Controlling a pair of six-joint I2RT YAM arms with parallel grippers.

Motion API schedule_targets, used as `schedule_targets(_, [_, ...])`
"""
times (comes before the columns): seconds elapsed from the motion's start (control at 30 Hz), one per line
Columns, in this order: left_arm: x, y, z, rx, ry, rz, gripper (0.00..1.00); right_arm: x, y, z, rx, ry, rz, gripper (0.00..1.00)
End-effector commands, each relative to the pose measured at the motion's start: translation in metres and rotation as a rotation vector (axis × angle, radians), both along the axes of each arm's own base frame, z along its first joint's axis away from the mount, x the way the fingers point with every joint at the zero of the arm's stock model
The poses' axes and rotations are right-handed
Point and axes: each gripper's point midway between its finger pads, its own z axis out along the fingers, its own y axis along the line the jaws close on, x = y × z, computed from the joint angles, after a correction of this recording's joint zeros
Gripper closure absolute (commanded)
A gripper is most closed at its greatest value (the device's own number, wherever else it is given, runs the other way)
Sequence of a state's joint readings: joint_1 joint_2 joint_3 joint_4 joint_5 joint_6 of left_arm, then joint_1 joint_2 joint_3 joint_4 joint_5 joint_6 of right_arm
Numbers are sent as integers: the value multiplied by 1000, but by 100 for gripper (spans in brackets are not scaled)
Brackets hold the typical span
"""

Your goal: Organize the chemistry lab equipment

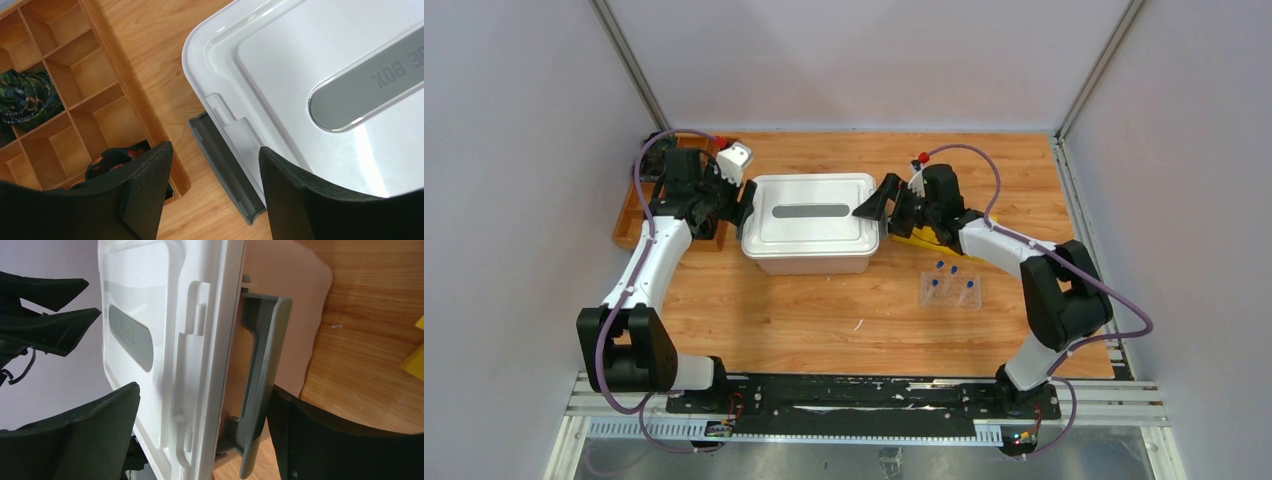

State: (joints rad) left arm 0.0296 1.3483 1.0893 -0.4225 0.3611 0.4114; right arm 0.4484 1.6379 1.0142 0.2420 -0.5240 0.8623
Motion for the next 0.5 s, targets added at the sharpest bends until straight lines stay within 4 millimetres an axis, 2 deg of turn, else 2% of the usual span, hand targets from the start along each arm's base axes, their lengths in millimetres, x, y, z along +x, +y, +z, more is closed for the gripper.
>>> schedule_targets(0.0, [-1, -6, 17, -6, -43, -44, 31, -2, 12, 13, 109, -3, 30, 5])
schedule_targets(0.2, [-2, -6, 15, 1, -35, -55, 31, -4, 3, 16, 70, -29, -14, 22])
schedule_targets(0.3, [-5, -8, 12, -4, -25, -72, 30, -4, -3, 15, -13, -51, -35, 32])
schedule_targets(0.47, [-8, -13, 12, 4, -21, -99, 30, -12, -1, 5, -209, -74, -44, 36])
